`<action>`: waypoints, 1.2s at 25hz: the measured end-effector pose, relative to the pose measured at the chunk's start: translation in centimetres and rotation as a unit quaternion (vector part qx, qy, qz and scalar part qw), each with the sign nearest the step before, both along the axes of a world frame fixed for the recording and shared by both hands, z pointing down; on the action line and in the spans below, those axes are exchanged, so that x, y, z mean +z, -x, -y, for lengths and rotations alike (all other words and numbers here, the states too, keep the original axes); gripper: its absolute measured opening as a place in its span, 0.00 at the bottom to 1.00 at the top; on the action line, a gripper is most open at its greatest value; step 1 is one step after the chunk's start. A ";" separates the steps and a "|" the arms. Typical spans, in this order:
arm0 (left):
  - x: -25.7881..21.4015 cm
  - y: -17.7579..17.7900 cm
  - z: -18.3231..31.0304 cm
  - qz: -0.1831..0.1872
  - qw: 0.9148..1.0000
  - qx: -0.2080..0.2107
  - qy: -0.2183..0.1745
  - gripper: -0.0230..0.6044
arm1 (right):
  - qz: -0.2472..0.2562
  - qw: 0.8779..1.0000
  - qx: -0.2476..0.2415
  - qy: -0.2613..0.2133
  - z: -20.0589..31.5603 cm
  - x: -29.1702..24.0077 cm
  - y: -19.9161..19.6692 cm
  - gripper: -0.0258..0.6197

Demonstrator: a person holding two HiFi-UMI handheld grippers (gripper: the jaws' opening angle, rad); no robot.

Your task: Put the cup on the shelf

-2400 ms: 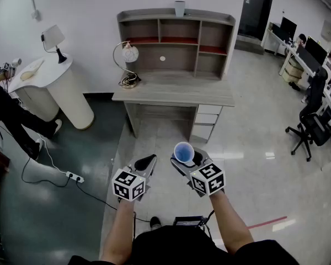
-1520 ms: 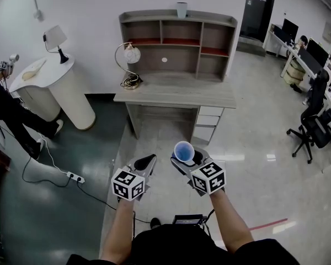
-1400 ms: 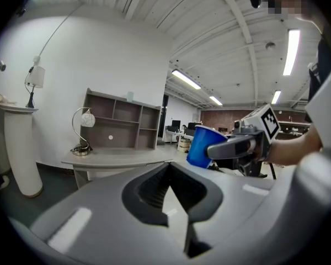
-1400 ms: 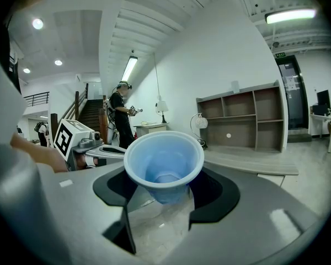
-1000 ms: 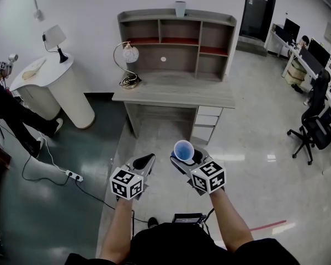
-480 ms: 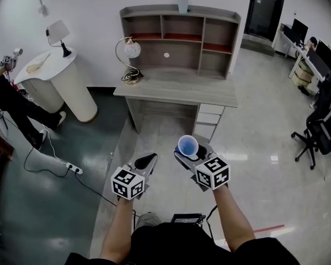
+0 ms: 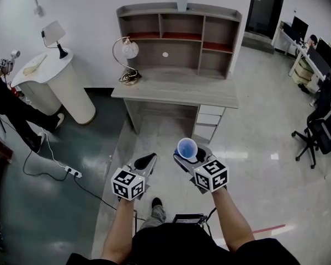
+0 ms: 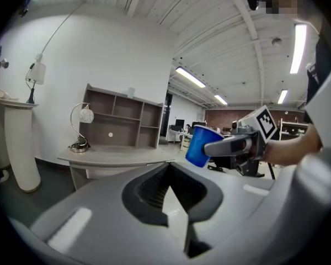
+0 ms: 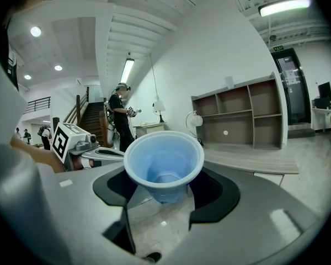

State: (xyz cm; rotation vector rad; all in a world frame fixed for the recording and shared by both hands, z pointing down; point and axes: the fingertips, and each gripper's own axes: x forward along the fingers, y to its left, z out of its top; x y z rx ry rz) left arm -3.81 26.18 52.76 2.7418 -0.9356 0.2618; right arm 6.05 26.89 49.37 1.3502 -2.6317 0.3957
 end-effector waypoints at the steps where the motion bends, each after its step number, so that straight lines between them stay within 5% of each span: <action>1: 0.1 0.0 0.6 -0.002 1.000 0.001 0.000 0.04 | -0.002 1.000 0.001 0.001 0.4 0.1 0.1 0.49; 30: 1.1 5.5 17.9 -0.019 0.998 0.055 0.023 0.04 | -0.036 0.998 0.051 0.018 15.9 0.4 5.5 0.49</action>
